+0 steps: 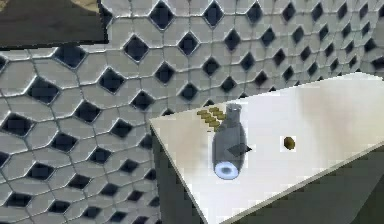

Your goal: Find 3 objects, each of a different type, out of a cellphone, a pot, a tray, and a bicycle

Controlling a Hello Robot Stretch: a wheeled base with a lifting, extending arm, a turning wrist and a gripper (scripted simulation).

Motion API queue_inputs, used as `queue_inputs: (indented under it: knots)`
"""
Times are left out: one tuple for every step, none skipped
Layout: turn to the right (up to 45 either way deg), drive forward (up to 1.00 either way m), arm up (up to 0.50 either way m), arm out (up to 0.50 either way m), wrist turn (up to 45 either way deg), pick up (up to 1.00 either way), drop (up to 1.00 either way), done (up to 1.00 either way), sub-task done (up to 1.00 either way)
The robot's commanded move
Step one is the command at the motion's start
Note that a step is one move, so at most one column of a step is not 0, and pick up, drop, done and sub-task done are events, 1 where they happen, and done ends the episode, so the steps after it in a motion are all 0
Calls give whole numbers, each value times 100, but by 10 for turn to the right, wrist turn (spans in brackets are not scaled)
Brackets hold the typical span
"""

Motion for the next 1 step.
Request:
queue_inputs:
  knots:
    - [0,0,0,0,0,0,0,100,0]
